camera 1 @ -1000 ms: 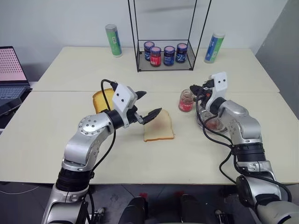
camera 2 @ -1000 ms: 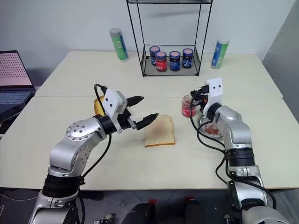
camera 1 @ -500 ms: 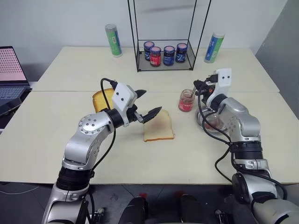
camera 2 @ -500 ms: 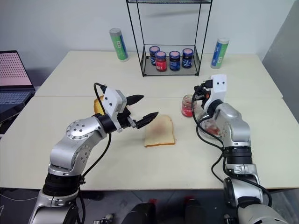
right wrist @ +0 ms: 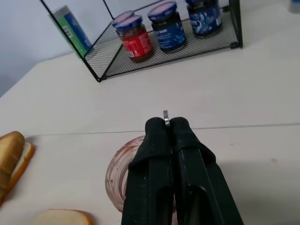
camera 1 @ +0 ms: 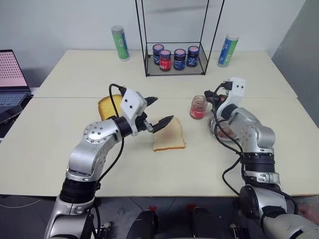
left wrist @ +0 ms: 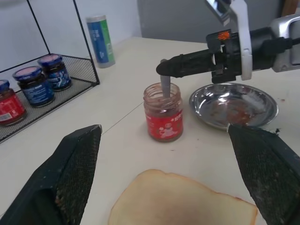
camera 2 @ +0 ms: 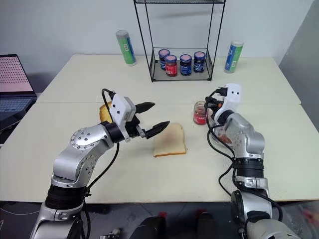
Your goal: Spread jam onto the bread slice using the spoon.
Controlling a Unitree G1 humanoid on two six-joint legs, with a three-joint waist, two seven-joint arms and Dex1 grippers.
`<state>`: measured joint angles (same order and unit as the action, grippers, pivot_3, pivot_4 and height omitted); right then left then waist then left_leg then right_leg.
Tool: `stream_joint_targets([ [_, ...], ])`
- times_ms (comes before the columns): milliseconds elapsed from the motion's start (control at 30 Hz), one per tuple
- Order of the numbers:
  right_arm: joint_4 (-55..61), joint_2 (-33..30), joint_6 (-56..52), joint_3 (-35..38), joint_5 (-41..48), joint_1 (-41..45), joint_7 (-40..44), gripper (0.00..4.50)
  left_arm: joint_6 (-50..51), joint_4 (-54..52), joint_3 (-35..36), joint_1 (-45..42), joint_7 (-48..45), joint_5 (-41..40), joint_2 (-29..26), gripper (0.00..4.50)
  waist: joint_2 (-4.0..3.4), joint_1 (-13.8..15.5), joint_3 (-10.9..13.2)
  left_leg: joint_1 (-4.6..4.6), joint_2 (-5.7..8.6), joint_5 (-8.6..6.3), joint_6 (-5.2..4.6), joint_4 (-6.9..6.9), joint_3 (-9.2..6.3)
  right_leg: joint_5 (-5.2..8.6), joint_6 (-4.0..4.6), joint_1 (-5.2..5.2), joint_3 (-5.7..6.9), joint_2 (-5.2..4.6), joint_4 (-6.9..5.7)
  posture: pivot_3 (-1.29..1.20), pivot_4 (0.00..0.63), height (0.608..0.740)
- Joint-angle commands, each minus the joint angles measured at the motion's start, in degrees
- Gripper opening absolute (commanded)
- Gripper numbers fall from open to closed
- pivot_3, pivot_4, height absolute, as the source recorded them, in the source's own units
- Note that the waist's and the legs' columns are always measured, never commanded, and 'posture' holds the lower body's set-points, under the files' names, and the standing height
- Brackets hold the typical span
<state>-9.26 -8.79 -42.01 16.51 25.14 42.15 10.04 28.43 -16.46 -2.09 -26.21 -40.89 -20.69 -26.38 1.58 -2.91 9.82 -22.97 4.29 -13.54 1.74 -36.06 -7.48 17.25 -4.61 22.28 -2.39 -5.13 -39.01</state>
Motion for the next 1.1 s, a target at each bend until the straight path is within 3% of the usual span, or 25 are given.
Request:
stream_joint_targets([
  [33, 1.1, 0.8, -2.3, 4.4, 4.3, 3.0, -3.3, 0.03, -0.2, -2.4, 0.3, -1.0, -0.5, -1.3, -0.2, 4.5, 0.0, 0.0, 0.0, 0.0, 0.0, 0.0, 0.0, 0.0, 0.0, 0.0, 0.0, 0.0, 0.0, 0.0, 0.0, 0.0, 0.15, 0.74],
  [233, 0.3, 2.3, -5.5, 12.2, 11.2, 6.3, -9.6, 0.03, -0.3, -2.0, 0.4, -1.1, -0.8, -1.5, -0.6, 4.5, -0.01, 0.0, 0.0, 0.0, 0.0, 0.0, 0.0, 0.01, 0.01, 0.0, 0.0, 0.0, -0.01, 0.0, -0.01, 0.0, 0.15, 0.74],
  [1100, 0.8, 4.2, -7.7, 25.9, 31.0, 10.1, -28.3, 0.03, -1.5, 1.3, 1.0, -2.9, -2.9, -1.5, -1.5, 4.5, -0.05, -0.3, 0.0, -0.01, 0.0, -0.05, -0.1, 0.01, 0.03, 0.0, 0.0, 0.0, -0.02, 0.0, -0.02, 0.0, 0.15, 0.74],
])
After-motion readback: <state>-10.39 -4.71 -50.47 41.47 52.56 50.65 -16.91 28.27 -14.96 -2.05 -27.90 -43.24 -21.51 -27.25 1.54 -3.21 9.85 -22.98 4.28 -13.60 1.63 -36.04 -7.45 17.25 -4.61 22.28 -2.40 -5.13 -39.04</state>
